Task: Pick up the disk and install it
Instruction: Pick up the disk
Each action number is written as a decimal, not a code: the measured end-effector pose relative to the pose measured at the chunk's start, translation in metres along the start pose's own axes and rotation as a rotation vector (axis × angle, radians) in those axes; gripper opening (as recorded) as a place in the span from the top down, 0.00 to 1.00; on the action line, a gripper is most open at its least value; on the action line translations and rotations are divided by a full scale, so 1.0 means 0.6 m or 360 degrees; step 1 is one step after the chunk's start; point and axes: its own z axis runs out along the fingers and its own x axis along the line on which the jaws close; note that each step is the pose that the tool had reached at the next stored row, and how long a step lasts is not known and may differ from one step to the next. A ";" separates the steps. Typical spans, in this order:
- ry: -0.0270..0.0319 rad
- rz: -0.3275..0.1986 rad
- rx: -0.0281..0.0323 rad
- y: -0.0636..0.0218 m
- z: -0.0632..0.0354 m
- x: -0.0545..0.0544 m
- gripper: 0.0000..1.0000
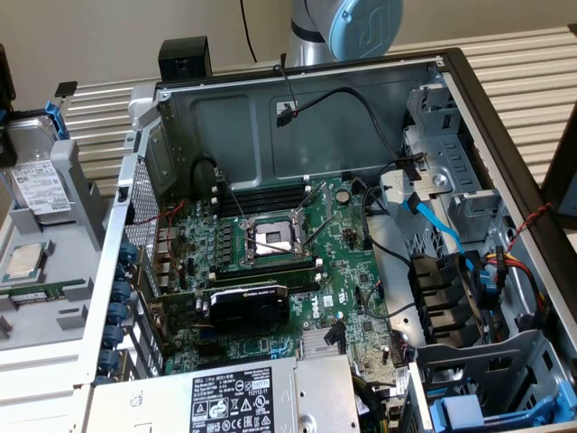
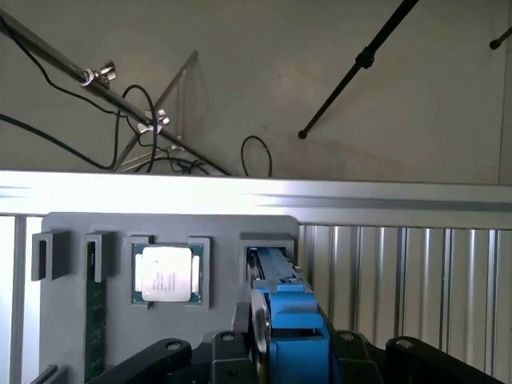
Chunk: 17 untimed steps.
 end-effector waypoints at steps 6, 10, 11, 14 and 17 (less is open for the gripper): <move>0.00002 0.0000 -0.00008 0.000 0.000 0.000 0.62; 0.00028 0.0017 -0.00004 0.000 0.000 0.000 0.62; 0.00036 0.0022 -0.00001 0.000 0.000 0.000 0.62; 0.00050 0.0025 -0.00002 0.000 0.000 0.000 0.62; 0.00066 0.0025 -0.00003 0.000 0.000 0.000 0.62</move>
